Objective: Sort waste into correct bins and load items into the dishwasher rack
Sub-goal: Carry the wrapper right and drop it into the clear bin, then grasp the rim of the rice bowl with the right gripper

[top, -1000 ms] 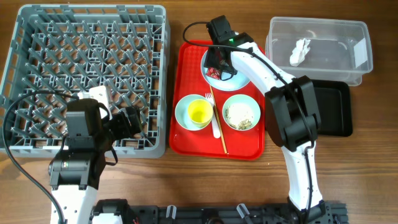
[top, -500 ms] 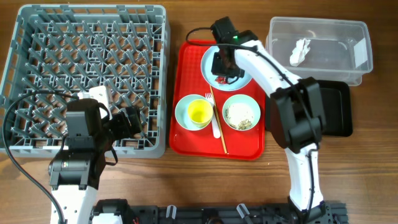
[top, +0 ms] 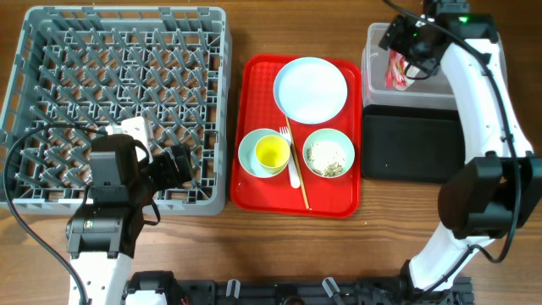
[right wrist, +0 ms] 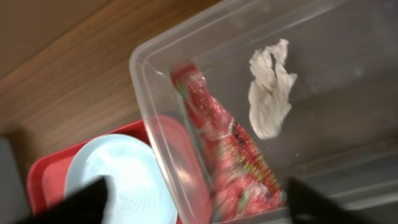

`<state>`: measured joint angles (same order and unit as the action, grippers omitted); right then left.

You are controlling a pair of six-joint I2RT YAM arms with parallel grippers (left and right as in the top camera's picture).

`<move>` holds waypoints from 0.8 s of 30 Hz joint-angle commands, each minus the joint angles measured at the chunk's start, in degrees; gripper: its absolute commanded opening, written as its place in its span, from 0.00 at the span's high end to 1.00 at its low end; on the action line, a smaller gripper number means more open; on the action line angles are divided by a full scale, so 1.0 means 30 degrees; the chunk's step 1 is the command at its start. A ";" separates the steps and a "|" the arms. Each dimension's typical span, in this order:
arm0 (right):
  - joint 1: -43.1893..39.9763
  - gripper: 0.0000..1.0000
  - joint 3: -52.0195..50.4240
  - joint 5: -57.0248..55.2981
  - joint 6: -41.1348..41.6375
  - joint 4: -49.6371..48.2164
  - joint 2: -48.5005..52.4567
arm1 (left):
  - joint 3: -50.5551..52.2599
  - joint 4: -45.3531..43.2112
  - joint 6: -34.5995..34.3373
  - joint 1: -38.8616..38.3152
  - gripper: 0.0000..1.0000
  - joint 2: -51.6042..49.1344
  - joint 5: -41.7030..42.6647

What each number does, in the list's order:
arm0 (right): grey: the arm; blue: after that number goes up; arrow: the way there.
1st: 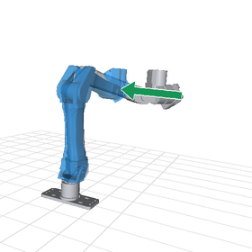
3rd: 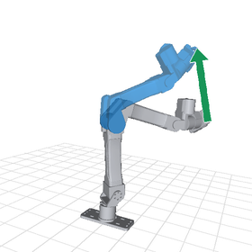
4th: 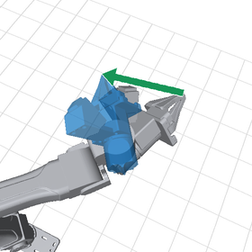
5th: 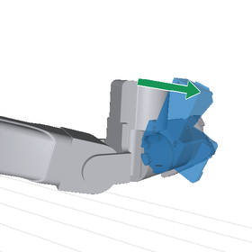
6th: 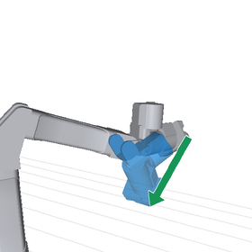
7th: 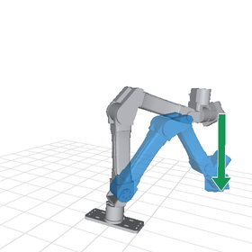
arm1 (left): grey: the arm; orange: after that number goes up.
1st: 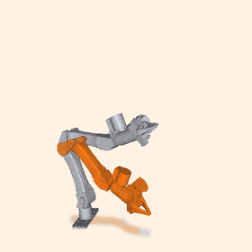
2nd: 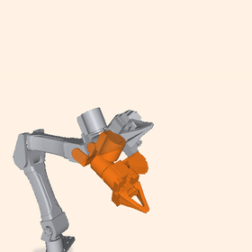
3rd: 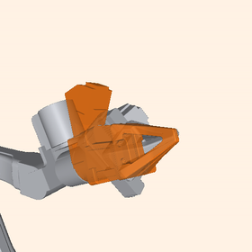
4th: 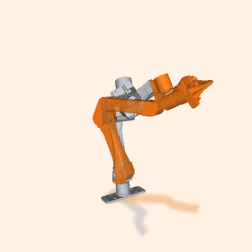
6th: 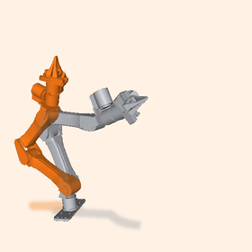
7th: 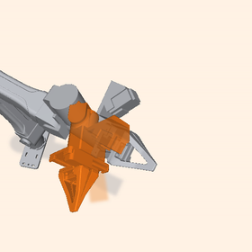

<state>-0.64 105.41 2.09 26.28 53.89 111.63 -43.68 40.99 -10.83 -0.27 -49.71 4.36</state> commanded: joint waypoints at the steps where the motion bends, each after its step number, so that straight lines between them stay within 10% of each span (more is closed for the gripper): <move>1: -0.0444 0.00 0.0087 0.2943 -0.2623 0.0903 -0.1326 | -0.0335 0.0000 -0.0102 -0.0087 0.00 -0.0058 0.0233; 11: 0.0568 0.00 -0.0612 0.5319 -0.5209 0.8728 -0.5275 | -0.0335 0.0007 -0.0102 -0.0087 0.00 -0.0058 0.0226; 24: 0.8706 0.05 -0.8918 0.1537 -0.2200 0.1880 -0.7446 | -0.0335 0.0007 -0.0102 -0.0087 0.00 -0.0058 0.0233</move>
<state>21.10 84.14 12.23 14.26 64.05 86.78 -43.68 41.15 -10.83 -0.27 -49.71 4.36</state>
